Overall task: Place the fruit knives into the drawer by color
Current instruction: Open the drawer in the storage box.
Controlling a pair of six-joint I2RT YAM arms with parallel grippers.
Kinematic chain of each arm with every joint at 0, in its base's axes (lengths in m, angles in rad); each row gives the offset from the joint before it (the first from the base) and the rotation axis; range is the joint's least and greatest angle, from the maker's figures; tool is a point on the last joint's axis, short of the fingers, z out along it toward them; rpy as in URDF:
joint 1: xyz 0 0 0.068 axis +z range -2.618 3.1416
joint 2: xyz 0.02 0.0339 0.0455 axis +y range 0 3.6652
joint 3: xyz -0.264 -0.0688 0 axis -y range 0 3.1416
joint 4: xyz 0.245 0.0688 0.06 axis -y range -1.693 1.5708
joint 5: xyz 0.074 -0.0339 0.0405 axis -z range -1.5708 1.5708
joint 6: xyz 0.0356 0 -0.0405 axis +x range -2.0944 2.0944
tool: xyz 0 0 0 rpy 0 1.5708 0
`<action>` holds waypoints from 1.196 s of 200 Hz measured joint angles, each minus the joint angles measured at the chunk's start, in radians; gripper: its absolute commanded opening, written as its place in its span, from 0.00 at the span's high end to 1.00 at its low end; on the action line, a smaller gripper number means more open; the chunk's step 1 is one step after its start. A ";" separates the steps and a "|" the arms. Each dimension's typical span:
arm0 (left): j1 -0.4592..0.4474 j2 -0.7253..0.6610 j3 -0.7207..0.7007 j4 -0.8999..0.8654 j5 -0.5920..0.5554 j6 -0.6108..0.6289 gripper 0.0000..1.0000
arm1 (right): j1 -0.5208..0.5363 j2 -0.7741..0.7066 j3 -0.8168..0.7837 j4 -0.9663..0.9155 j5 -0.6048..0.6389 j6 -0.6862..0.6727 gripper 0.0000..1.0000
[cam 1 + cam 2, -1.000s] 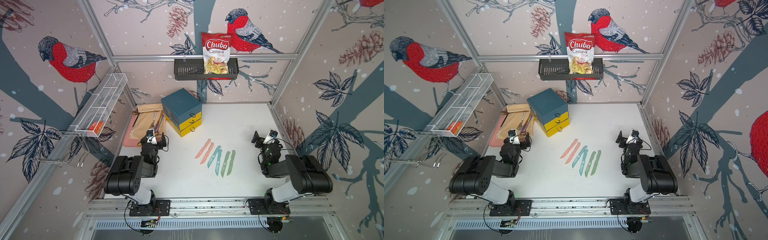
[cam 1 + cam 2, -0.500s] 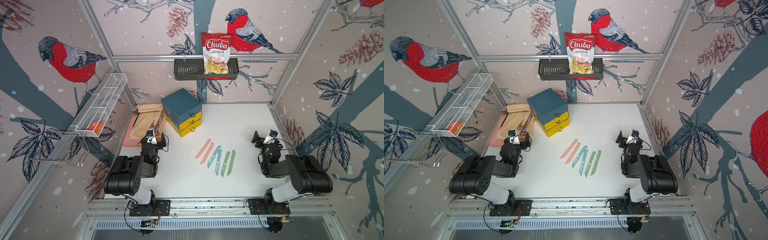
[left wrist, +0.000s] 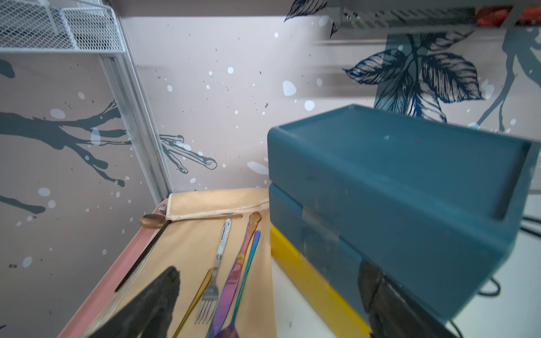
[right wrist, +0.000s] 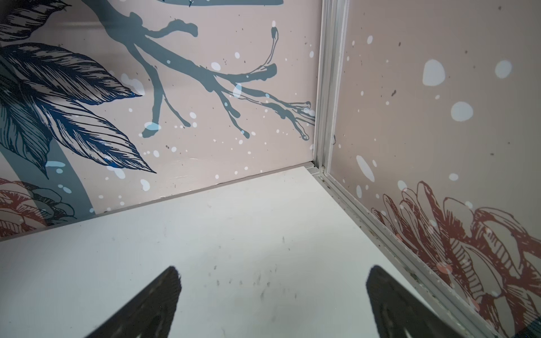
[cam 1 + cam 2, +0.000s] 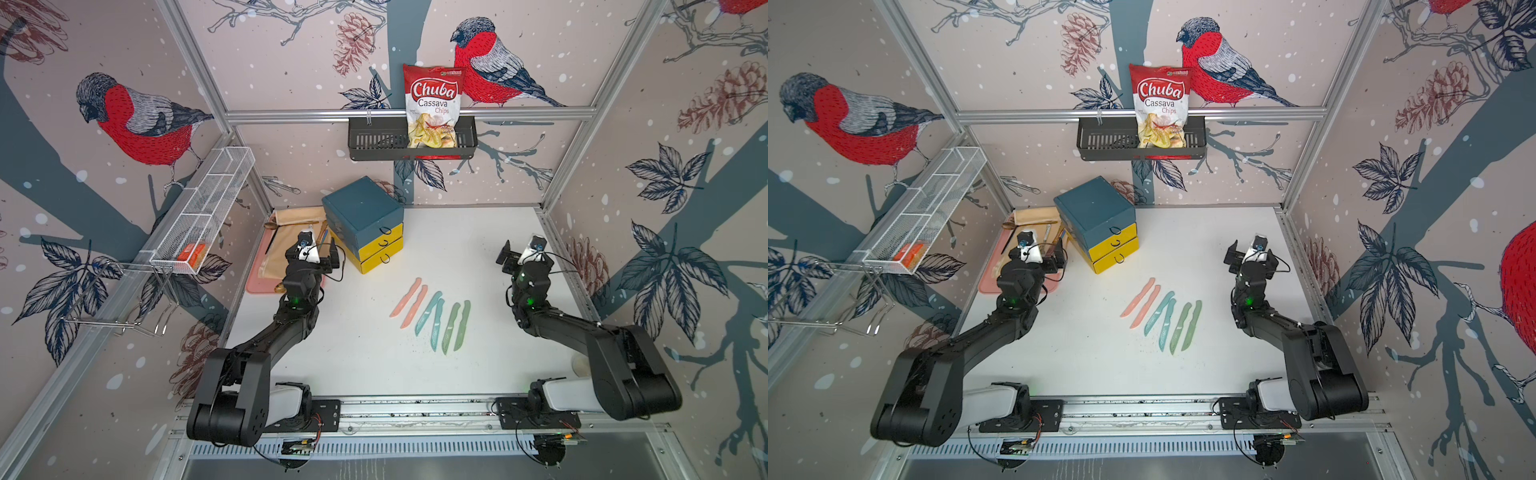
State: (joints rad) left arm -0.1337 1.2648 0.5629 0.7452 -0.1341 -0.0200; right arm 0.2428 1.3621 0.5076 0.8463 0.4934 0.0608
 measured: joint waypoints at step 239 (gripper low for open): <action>0.014 0.755 1.475 -1.489 0.551 -0.399 1.00 | 0.405 0.673 0.888 -0.257 -0.917 1.522 0.55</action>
State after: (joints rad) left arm -0.1200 2.0197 2.0380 -0.7441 0.4171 -0.4187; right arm 0.6476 2.0346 1.3952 0.5892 -0.4232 1.5826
